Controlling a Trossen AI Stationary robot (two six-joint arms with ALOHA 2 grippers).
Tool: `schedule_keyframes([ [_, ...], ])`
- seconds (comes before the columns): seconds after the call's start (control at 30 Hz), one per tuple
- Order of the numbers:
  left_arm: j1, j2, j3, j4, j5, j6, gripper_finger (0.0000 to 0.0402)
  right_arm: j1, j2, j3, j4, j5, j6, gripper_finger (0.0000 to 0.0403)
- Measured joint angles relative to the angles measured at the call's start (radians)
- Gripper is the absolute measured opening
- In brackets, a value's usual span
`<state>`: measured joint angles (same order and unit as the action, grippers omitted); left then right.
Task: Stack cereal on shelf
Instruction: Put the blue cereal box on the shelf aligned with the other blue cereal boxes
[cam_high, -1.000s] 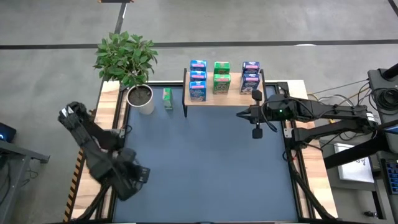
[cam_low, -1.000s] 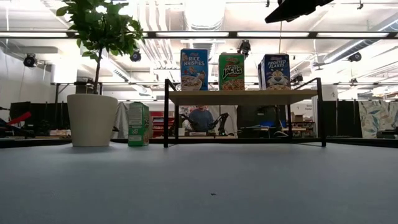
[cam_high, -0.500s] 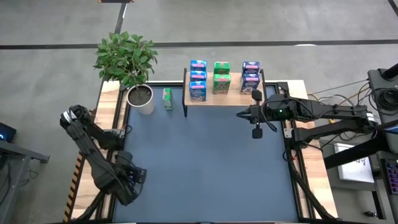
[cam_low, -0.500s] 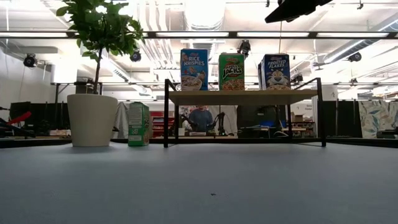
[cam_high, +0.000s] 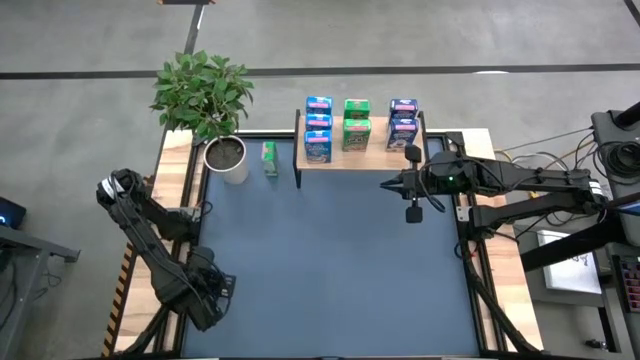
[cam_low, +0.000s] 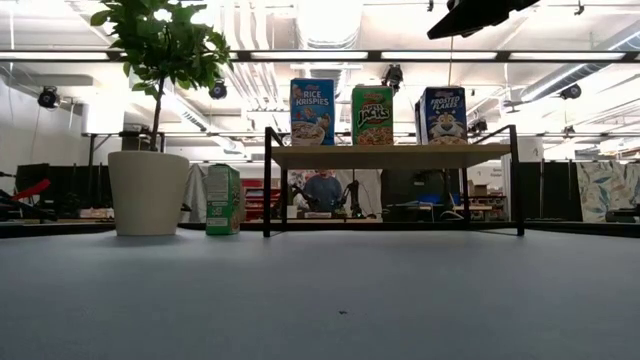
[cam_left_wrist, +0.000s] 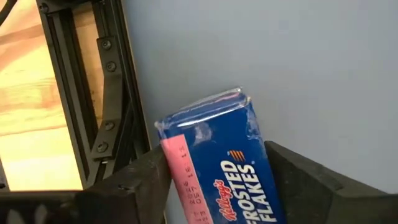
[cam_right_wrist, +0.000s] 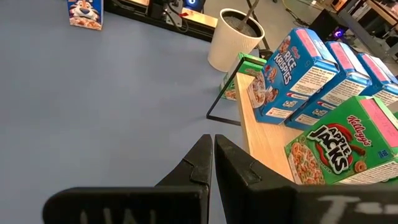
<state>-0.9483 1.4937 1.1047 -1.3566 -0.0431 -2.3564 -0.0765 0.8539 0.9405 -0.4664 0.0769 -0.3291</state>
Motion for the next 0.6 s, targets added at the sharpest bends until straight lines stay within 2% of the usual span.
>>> schedule_keyframes([
  [0.17,0.001,0.000,0.006,0.003,-0.001,0.012,0.0195,0.000,0.000,0.000,0.000,0.000,0.007,0.0009],
  [0.37,0.001,0.000,0.008,0.004,-0.009,0.025,0.0177,0.000,0.000,0.000,0.000,0.000,0.006,0.0009],
  [0.43,0.001,0.000,0.024,0.004,-0.070,0.056,0.0174,0.000,-0.001,0.000,-0.001,0.000,0.005,0.0009],
  [0.6,0.035,0.000,0.105,0.006,-0.334,0.232,0.0173,0.000,-0.009,-0.001,-0.009,0.000,0.006,0.0009],
])
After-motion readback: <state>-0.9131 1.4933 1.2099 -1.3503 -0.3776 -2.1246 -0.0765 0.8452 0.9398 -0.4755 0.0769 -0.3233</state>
